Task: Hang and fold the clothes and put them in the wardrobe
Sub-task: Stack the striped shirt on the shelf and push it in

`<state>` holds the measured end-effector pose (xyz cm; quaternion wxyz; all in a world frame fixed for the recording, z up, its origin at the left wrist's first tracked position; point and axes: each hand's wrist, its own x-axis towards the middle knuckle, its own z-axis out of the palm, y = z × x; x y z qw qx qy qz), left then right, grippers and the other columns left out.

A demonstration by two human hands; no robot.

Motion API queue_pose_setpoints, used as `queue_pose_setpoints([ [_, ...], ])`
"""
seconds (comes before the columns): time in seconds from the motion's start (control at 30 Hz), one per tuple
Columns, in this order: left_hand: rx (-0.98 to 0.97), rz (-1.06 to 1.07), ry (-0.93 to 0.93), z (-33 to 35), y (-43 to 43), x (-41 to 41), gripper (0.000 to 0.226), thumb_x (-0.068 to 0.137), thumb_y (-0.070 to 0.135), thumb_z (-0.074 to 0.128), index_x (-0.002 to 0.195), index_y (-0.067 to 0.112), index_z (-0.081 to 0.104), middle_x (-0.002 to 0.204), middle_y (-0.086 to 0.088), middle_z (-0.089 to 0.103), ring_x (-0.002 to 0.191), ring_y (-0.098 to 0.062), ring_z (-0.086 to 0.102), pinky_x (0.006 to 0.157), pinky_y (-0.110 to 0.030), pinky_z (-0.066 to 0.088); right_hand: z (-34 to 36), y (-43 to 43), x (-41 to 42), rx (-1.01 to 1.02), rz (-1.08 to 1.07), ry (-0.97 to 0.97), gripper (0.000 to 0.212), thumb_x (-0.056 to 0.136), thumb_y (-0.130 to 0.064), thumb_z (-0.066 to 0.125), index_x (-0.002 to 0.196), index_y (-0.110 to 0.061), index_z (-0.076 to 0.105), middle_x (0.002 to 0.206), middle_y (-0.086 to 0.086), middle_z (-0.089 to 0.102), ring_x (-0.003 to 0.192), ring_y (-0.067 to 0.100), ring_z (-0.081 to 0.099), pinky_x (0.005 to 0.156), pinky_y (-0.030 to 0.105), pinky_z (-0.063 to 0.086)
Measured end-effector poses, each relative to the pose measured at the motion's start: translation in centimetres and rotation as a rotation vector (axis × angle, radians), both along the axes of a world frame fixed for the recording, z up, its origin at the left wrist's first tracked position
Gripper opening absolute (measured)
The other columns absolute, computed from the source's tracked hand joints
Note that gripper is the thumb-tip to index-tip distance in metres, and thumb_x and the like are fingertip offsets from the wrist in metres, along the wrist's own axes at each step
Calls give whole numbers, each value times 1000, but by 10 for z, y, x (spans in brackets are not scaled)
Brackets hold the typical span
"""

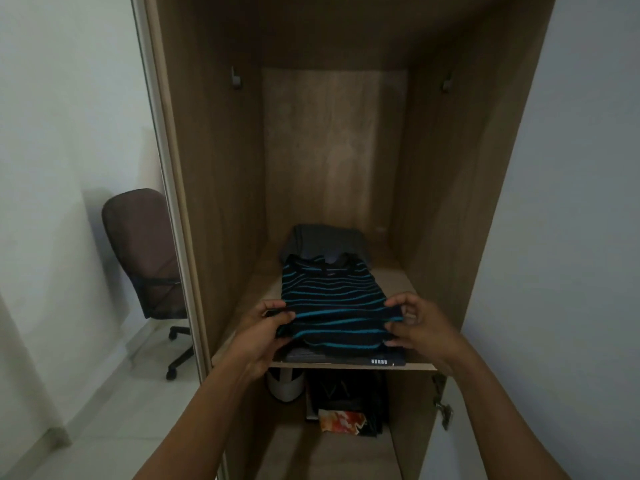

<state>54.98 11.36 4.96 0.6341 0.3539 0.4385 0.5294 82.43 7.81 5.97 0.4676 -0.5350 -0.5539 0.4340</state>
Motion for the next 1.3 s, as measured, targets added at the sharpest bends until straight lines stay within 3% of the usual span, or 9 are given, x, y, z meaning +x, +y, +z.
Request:
queue_pose_setpoints([
  [0.2, -10, -102, 553, -5, -11, -17, 44, 87, 0, 72, 123, 15, 51, 119, -14, 60, 90, -25, 67, 56, -31, 61, -17, -3, 6, -94, 61, -259, 28, 85, 3, 71, 106, -10, 58, 108, 6, 63, 96, 23, 67, 78, 46, 61],
  [0.33, 229, -45, 1004, 3, -3, -13, 68, 83, 18, 76, 141, 23, 41, 123, 0, 53, 104, -14, 60, 84, -30, 55, -7, 5, 4, -76, 28, -313, 28, 83, -22, 79, 105, -14, 63, 106, 2, 66, 95, 15, 67, 73, 30, 59],
  [0.43, 504, 97, 1253, 7, 14, 8, 56, 93, 34, 62, 144, 23, 42, 142, -6, 43, 131, -25, 42, 106, -40, 42, 3, 28, -9, 3, -144, -394, 33, 93, -45, 62, 108, -16, 62, 108, -3, 63, 95, 12, 61, 70, 24, 46],
  [0.57, 501, -208, 1393, -7, 40, 27, 62, 100, 52, 45, 153, 23, 32, 159, -6, 29, 144, -24, 30, 118, -38, 28, -5, 67, -22, -38, -183, -350, 29, 97, -24, 61, 124, -15, 56, 126, 5, 59, 115, 25, 58, 96, 34, 48],
  [0.7, 386, -273, 1395, -24, 51, 24, 68, 98, 63, 35, 156, 31, 21, 164, -1, 19, 148, -22, 25, 120, -38, 25, -14, 76, -13, 33, -268, -202, 31, 87, 3, 65, 100, -25, 58, 114, 11, 66, 100, 25, 64, 89, 41, 56],
  [0.83, 338, -273, 1375, -18, 60, 25, 72, 89, 63, 49, 152, 33, 29, 158, -1, 31, 138, -24, 40, 112, -39, 36, -22, 84, -9, -147, -178, -352, 17, 88, -6, 67, 104, -12, 67, 111, 7, 65, 104, 24, 63, 89, 31, 53],
  [0.93, 274, -139, 1175, -4, 79, 27, 72, 81, 56, 66, 141, 24, 43, 144, -3, 46, 127, -23, 50, 106, -35, 42, -13, 101, -8, -177, -175, -348, 20, 85, -12, 72, 105, -15, 67, 113, 7, 66, 103, 24, 64, 91, 34, 54],
  [1.13, 99, 166, 675, 7, 133, 36, 3, 93, 13, 67, 93, 11, 65, 109, -9, 66, 105, -26, 62, 87, -27, 46, 0, 152, -13, -181, -180, -125, 36, 93, -17, 67, 127, -19, 59, 117, 6, 61, 106, 26, 63, 93, 39, 54],
  [1.3, 226, 180, 620, 7, 157, 34, 33, 90, -5, 65, 120, 9, 67, 114, 0, 59, 105, -16, 59, 97, -25, 48, -2, 181, -7, -57, -167, -308, 44, 84, 3, 72, 126, -8, 63, 123, 13, 64, 105, 27, 64, 96, 37, 53],
])
